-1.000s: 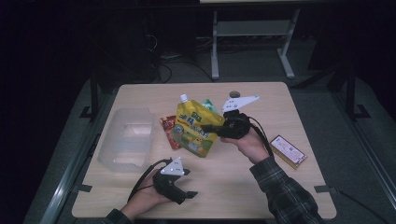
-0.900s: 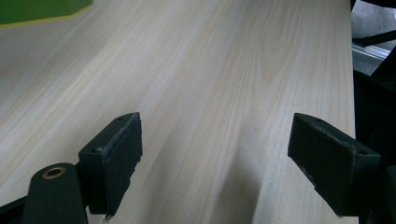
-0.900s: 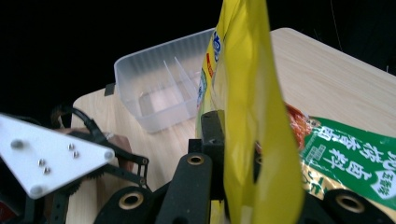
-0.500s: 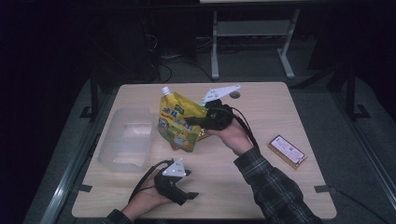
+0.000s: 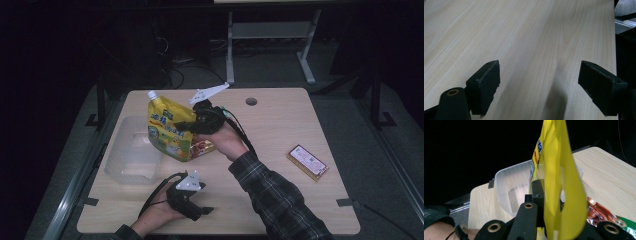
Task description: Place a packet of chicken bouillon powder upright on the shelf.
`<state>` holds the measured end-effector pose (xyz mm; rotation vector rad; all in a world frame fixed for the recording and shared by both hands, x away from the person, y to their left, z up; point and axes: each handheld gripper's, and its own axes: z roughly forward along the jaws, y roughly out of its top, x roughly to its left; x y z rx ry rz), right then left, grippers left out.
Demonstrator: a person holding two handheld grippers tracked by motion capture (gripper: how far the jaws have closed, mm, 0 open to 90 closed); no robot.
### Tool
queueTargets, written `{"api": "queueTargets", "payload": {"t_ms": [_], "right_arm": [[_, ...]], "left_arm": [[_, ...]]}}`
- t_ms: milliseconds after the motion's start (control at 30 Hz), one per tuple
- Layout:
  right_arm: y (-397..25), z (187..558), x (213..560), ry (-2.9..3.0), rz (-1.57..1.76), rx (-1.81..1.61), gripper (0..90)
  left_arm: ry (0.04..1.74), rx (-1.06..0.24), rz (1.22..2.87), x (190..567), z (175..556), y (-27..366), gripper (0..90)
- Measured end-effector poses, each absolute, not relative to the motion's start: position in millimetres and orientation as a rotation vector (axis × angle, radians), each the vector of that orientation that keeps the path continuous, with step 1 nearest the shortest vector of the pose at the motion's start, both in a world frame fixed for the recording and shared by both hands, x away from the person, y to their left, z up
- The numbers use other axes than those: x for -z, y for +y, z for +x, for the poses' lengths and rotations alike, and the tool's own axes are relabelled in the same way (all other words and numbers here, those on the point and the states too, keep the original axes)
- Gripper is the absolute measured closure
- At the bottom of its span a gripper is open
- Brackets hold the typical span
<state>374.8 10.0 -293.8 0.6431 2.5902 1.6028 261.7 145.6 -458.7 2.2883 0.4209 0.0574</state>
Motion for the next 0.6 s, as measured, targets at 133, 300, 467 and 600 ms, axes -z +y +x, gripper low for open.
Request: {"api": "queueTargets", "payload": {"t_ms": [133, 300, 467, 600], "right_arm": [[24, 374, 291, 2.605, 0.638, -1.601, 90.0], [40, 375, 292, 2.623, 0.614, -1.584, 90.0], [54, 376, 294, 2.631, 0.614, -1.583, 90.0], [65, 378, 298, 2.645, 0.613, -1.596, 90.0]], "left_arm": [[0.411, -0.053, 2.294, 460, 261, 145, 17.3], [0.389, -0.063, 2.305, 459, 260, 144, 17.3], [0.388, -0.060, 2.314, 458, 258, 145, 16.8], [0.380, -0.078, 2.311, 454, 253, 152, 16.6]]}}
